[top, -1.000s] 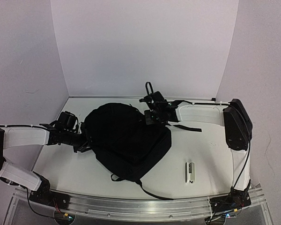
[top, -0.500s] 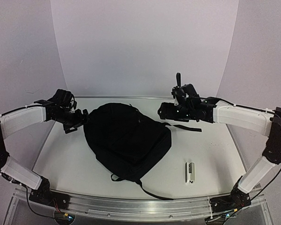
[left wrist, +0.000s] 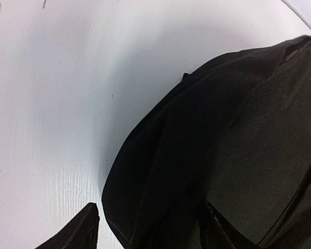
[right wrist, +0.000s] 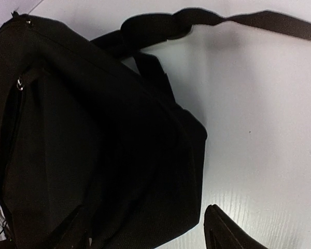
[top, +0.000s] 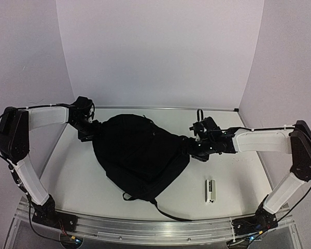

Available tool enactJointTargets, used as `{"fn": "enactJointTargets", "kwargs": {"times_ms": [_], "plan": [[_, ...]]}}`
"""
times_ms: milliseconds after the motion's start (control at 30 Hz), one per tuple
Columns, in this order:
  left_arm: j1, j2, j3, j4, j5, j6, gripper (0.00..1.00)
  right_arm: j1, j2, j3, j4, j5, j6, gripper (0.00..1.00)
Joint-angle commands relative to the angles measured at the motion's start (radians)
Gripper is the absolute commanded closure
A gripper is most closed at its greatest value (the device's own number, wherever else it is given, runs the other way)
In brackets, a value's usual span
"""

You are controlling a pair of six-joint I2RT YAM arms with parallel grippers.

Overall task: Pack the student bag
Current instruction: Unzip the student bag at the center of the board, then adjust the student bag at the center of the board.

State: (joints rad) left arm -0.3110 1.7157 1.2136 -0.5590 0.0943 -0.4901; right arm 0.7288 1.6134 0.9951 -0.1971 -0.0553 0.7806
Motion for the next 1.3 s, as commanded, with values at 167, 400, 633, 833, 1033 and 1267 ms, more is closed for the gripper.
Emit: {"fn": "enactJointTargets", "kwargs": {"times_ms": [167, 400, 633, 833, 1033, 1267], "plan": [[0.002, -0.005, -0.054, 0.026, 0.062, 0.037, 0.97, 0.000, 0.090, 0.017, 0.232, -0.069, 0.059, 0.74], [-0.079, -0.108, -0.233, 0.090, 0.175, 0.038, 1.00, -0.062, 0.166, 0.149, 0.198, 0.055, -0.042, 0.95], [-0.349, -0.201, -0.305, 0.102, 0.202, -0.078, 0.99, -0.146, 0.302, 0.359, 0.148, 0.121, -0.211, 0.91], [-0.475, -0.315, -0.329, 0.055, 0.118, -0.198, 0.66, -0.156, 0.347, 0.513, 0.031, 0.206, -0.315, 0.61], [-0.474, -0.457, -0.210, -0.240, -0.230, -0.291, 0.24, -0.157, 0.235, 0.458, -0.025, 0.254, -0.337, 0.35], [-0.485, -0.329, 0.031, -0.305, -0.378, -0.259, 0.24, -0.114, 0.109, 0.337, -0.042, 0.271, -0.301, 0.29]]}}
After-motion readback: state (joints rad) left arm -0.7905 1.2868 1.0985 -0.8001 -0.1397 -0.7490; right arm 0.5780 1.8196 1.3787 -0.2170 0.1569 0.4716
